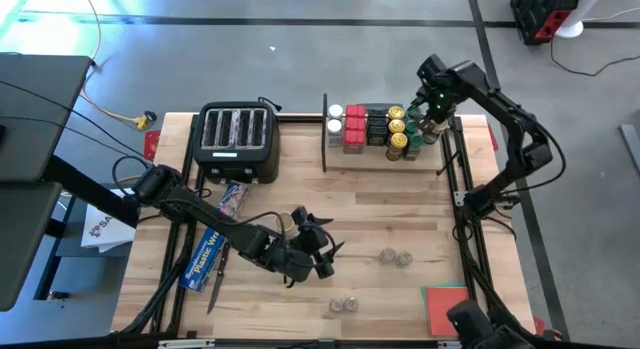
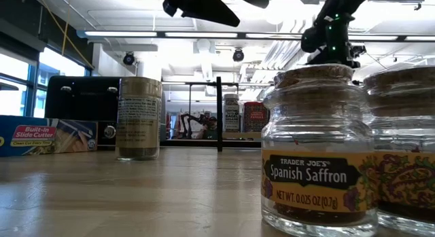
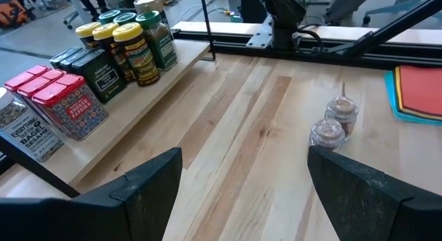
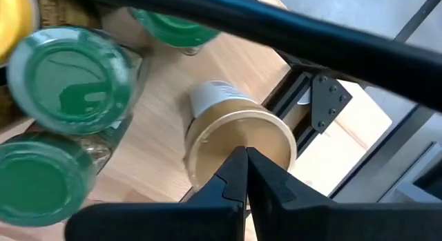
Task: Shelf spices
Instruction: Put the top right brown seasoning bottle on the shelf
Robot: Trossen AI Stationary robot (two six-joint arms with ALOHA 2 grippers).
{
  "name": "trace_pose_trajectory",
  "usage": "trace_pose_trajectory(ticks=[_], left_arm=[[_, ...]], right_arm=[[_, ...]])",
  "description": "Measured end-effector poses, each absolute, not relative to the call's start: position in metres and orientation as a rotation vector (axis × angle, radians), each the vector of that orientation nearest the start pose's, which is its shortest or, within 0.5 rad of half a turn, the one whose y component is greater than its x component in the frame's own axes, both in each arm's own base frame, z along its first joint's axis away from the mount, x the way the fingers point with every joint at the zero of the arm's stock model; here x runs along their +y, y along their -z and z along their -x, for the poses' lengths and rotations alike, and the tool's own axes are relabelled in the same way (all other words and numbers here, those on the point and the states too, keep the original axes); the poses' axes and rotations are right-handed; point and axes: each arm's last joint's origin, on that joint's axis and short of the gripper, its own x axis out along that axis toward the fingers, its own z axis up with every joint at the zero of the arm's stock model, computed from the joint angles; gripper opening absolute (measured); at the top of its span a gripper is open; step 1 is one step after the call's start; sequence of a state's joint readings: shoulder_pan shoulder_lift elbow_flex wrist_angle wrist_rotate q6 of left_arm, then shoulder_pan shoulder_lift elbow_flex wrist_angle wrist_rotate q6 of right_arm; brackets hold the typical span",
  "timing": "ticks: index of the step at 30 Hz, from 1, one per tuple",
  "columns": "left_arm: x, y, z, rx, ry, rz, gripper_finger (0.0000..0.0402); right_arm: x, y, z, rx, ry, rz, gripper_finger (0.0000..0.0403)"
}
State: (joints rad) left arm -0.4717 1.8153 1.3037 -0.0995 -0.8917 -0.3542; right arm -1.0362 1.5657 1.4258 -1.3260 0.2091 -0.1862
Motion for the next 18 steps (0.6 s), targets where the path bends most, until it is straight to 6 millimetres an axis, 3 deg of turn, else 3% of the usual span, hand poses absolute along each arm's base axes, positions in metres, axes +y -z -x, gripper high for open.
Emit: trace_pose_trajectory(ticks=[18], left_arm=[[-0.161, -0.2427, -0.3639, 0.396, -0.48, -0.045, 0.0307]], right_arm=[[-0.2535, -0.2967, -0.1329, 1.44, 0.904, -0.483, 0.0]])
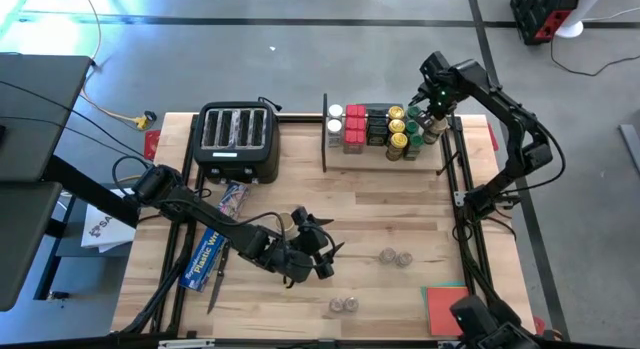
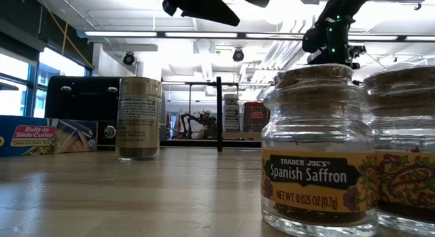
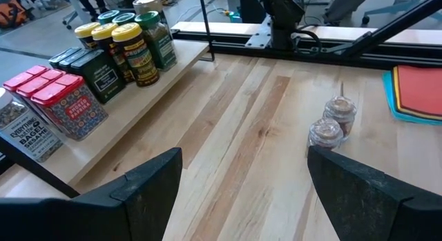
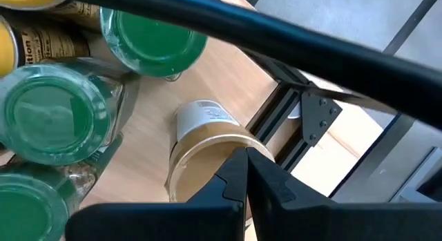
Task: Shelf spices
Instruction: Put the top right brown seasoning bottle on the shelf
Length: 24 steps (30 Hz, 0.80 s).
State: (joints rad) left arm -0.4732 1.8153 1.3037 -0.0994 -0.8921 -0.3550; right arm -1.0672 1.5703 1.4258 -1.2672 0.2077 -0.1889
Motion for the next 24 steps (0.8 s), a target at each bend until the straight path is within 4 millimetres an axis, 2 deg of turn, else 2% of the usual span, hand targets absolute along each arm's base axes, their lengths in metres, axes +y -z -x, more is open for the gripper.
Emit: trace_pose_trajectory(ticks=[5, 10, 24], left_arm=[[-0.161, -0.243, -0.364, 0.396, -0.481, -0.045, 0.0307], [-0.161, -0.243, -0.364, 0.396, -0.481, -0.045, 0.0307], [-0.163, -0.243, -0.363, 0.393, -0.476, -0.038, 0.0307]], right_arm=[[-0.244, -0.304, -0.13, 1.455, 0.88, -0.468, 0.0], [-0.238, -0.304, -0.127, 1.483, 0.864, -0.538, 0.0], [-0.24, -0.303, -0.13, 1.426, 0.874, -0.584, 0.0]])
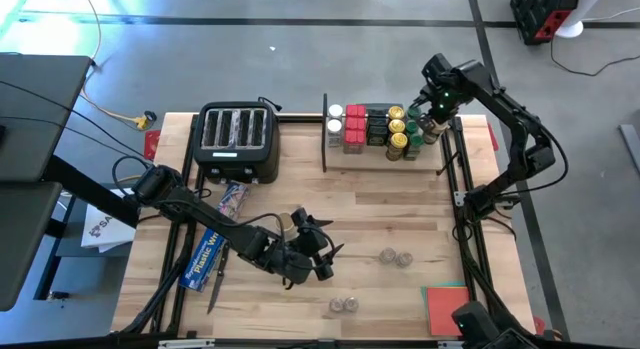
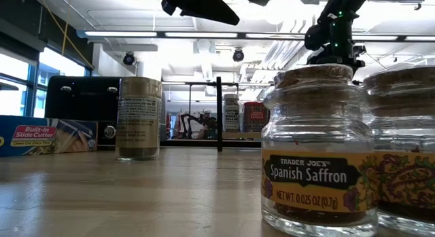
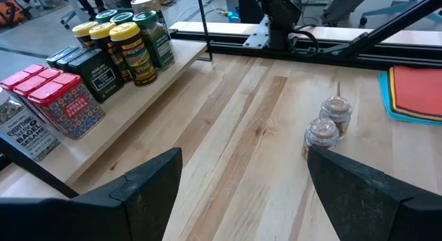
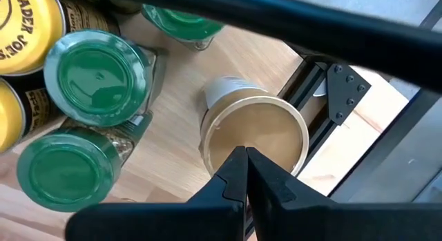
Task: Shelf spices
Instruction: Put the top right brown seasoning bottle on the shelf
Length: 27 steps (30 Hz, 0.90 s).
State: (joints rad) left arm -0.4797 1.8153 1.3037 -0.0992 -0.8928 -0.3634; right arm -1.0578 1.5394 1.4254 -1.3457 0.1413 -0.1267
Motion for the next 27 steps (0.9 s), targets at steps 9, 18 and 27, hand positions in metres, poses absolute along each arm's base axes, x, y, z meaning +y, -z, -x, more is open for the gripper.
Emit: trace_pose_trajectory(ticks=[9, 18, 27], left_arm=[[-0.163, -0.243, -0.363, 0.393, -0.476, -0.038, 0.0307], [-0.164, -0.243, -0.363, 0.393, -0.475, -0.039, 0.0307], [-0.164, -0.243, -0.363, 0.393, -0.475, -0.039, 0.0307]], right_arm=[[-0.24, -0.303, -0.131, 1.414, 0.893, -0.591, 0.0], [-0.238, -0.286, -0.132, 1.455, 0.92, -0.55, 0.0], [-0.244, -0.284, -0.137, 1.408, 0.928, -0.493, 0.0]])
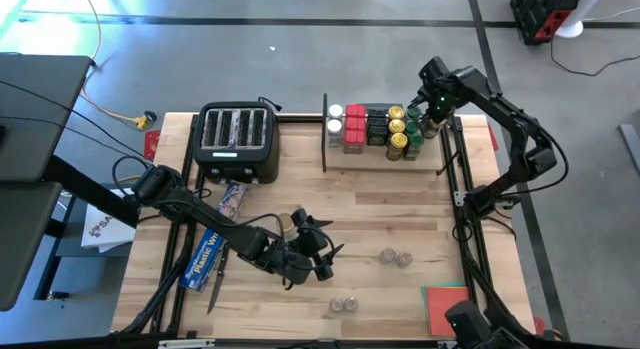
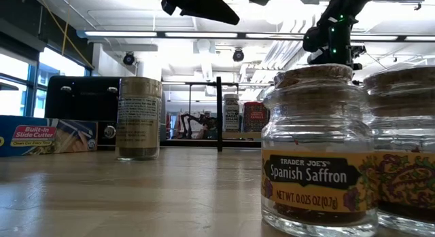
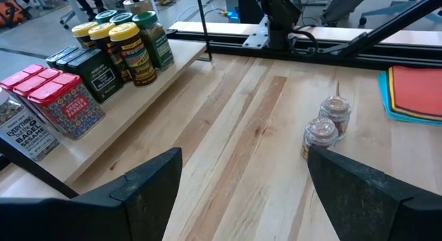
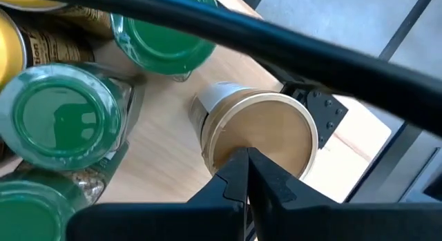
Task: Shelf spices
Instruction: Put the top right brown seasoning bottle on the shelf, then put the brown seasoning bottle on the shelf aligned with the other brown seasoning bottle
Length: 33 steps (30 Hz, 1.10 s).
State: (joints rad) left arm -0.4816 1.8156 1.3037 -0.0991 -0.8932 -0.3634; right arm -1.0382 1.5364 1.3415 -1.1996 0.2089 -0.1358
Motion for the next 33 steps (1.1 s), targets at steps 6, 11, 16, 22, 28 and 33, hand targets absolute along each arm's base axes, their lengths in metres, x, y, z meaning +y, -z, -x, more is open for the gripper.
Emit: trace_pose_trajectory(ticks=[6, 11, 16, 22, 28, 33], left_arm=[[-0.164, -0.242, -0.363, 0.394, -0.475, -0.039, 0.0307], [-0.164, -0.242, -0.363, 0.394, -0.475, -0.039, 0.0307], [-0.164, -0.242, -0.363, 0.394, -0.475, -0.039, 0.0307], [-0.164, -0.243, -0.363, 0.386, -0.473, -0.036, 0.0307], [-0.171, -0.25, -0.364, 0.36, -0.451, -0.075, 0.0307], [-0.188, -0.268, -0.356, 0.395, -0.4, -0.136, 0.0307]], right_arm=[[-0.247, -0.284, -0.139, 1.383, 0.918, -0.458, 0.0], [-0.25, -0.285, -0.14, 1.358, 0.921, -0.439, 0.0], [-0.247, -0.289, -0.138, 1.363, 0.905, -0.401, 0.0], [-0.238, -0.302, -0.133, 1.329, 0.926, -0.361, 0.0], [-0.218, -0.324, -0.131, 1.255, 0.936, -0.275, 0.0], [-0.185, -0.35, -0.144, 1.075, 0.932, -0.206, 0.0]])
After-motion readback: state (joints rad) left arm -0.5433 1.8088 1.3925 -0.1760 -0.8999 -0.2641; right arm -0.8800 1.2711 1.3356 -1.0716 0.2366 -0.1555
